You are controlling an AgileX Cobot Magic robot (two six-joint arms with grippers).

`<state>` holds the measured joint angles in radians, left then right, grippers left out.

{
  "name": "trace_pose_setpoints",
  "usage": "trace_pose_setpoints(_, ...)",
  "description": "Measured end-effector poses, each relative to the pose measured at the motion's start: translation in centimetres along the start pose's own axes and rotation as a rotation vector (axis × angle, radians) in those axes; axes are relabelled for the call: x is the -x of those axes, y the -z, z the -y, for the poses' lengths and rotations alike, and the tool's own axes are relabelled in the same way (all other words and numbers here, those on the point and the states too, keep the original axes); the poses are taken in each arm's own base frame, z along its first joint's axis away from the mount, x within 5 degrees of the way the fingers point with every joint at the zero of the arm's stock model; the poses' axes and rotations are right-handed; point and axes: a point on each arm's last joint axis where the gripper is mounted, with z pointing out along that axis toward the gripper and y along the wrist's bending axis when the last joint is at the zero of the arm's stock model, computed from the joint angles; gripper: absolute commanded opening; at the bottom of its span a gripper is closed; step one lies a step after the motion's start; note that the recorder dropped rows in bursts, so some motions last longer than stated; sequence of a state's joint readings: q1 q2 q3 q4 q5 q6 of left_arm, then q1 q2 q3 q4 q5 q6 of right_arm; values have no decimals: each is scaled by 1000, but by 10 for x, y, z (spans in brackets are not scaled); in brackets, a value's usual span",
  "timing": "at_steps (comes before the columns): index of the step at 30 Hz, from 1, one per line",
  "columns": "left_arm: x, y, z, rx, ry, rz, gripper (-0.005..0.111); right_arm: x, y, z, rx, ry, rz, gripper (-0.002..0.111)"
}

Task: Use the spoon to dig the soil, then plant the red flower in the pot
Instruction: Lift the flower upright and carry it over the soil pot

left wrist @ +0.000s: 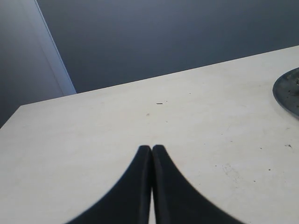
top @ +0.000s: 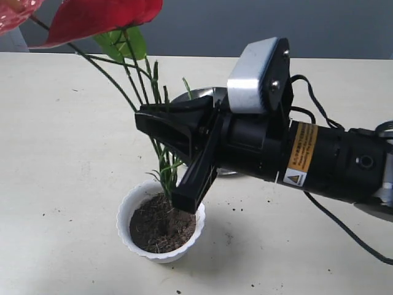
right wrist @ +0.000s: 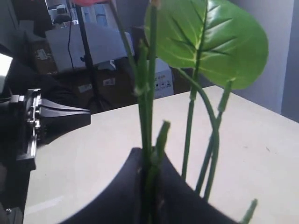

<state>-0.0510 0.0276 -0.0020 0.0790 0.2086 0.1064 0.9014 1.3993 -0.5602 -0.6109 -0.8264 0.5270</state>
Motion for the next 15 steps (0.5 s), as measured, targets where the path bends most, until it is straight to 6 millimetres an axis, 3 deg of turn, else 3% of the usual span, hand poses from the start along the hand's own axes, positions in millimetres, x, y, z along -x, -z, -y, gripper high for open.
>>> trace_pose_setpoints(5,0,0,0,0,0,0,0,-19,-12,2,52,-13,22,-1)
trace_pose_setpoints(10,0,0,0,0,0,0,0,-55,-27,14,41,-10,7,-1)
trace_pose_setpoints(15,0,0,0,0,0,0,0,-69,-31,23,-20,-24,32,-1)
